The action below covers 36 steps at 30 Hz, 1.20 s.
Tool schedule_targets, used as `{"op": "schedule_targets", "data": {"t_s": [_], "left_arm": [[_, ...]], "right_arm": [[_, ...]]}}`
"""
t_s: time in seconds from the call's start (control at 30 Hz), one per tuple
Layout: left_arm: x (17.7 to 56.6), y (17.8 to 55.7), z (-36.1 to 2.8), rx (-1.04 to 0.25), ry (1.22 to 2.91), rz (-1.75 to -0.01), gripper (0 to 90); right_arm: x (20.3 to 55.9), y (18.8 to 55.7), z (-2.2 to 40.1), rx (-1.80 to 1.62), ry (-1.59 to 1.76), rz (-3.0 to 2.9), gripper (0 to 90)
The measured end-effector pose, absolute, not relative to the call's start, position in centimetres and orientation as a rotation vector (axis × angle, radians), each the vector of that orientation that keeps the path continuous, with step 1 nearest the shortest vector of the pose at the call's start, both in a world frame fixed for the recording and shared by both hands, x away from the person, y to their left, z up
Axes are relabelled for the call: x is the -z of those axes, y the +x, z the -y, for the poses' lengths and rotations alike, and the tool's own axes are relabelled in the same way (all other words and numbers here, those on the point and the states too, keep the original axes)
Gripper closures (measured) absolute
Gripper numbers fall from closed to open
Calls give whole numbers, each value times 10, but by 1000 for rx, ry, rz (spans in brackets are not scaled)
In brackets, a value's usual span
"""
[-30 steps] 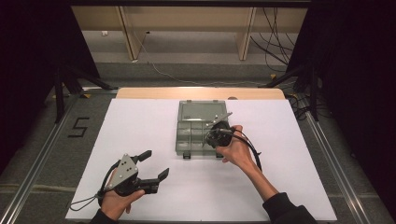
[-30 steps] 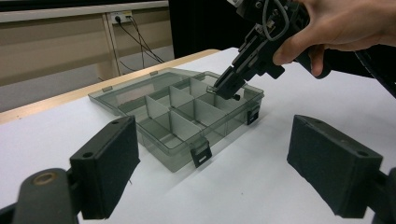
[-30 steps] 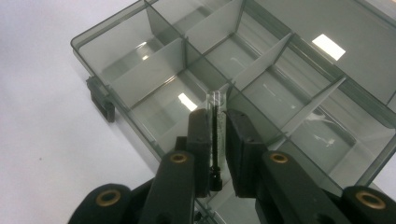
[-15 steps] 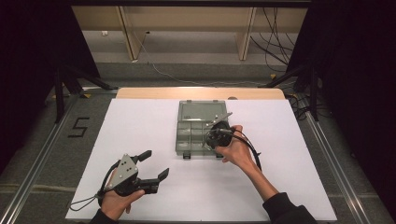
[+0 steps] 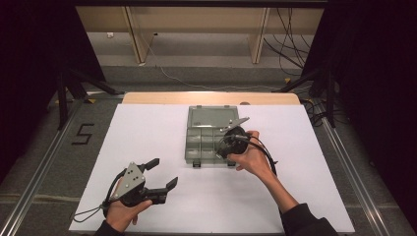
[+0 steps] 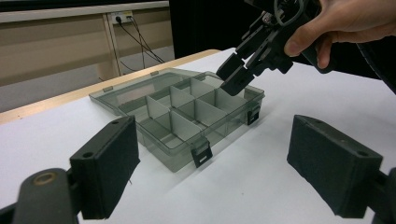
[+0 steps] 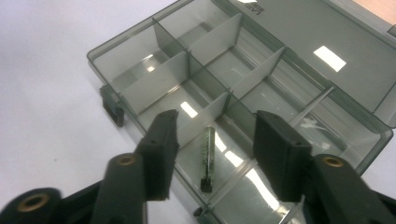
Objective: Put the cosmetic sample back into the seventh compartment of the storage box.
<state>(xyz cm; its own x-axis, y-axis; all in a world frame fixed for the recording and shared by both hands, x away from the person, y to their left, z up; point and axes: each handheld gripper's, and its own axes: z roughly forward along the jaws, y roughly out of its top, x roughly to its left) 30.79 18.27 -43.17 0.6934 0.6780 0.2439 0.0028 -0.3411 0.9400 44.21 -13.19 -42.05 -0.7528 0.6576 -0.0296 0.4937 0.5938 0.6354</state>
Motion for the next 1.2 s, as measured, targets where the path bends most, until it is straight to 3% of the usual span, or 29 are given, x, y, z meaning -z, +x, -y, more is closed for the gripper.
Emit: {"op": "schedule_targets", "data": {"t_s": [0.23, 0.73, 0.97, 1.2], "left_arm": [[432, 308, -183, -763, 1799, -539, 157], [432, 308, -183, -763, 1798, -539, 157], [432, 308, -183, -762, 1799, -539, 157], [433, 309, -182, -762, 1788, -534, 157]], "right_arm": [[415, 438, 133, -959, 925, -2543, 404], [403, 429, 135, -1090, 900, -2486, 354], [400, 425, 137, -1120, 912, -2457, 220], [396, 419, 141, -1159, 895, -2437, 203]]}}
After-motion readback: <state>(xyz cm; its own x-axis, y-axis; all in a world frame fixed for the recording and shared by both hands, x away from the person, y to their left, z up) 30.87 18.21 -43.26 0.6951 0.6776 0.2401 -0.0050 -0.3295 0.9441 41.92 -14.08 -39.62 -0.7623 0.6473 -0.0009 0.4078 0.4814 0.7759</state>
